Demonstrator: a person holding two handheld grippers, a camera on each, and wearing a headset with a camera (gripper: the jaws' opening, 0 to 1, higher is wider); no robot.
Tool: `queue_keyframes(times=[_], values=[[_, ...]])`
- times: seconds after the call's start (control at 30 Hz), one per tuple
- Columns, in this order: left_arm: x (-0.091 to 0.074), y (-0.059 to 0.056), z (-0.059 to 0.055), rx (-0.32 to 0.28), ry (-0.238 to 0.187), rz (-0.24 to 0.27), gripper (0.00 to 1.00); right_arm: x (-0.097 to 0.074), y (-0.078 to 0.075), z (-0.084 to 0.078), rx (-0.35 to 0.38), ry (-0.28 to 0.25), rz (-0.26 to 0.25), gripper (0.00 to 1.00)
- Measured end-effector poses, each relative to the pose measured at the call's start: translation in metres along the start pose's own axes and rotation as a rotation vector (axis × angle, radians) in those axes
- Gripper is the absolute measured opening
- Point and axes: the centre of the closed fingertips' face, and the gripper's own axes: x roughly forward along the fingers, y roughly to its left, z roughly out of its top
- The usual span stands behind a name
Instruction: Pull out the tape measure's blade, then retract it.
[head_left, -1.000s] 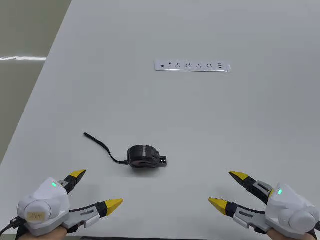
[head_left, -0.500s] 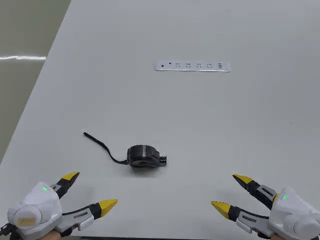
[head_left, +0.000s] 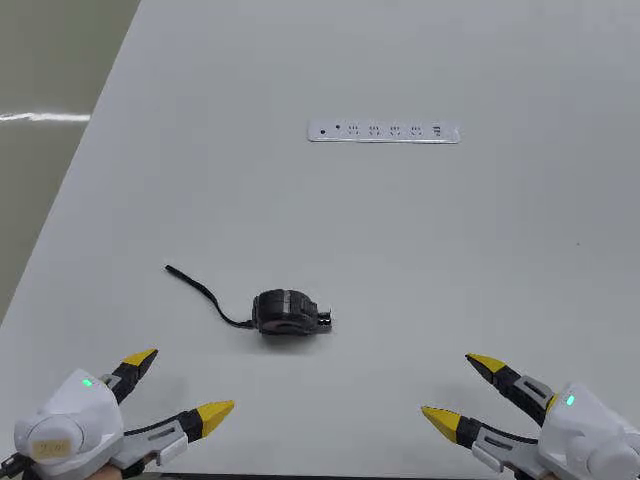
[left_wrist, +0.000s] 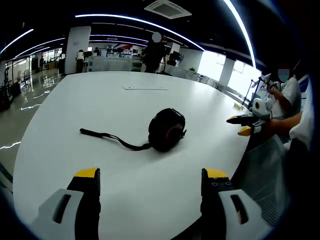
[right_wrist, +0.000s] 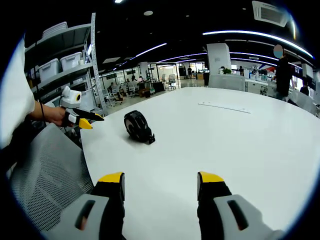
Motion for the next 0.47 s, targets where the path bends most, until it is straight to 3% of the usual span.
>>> queue_keyframes(times=[0.47], values=[[-0.0017,0.0018,-0.0028,-0.004,0.005,0.004,0.81,0.0000,0.0000,0.0003,0.004,-0.002,0.002,0.58]])
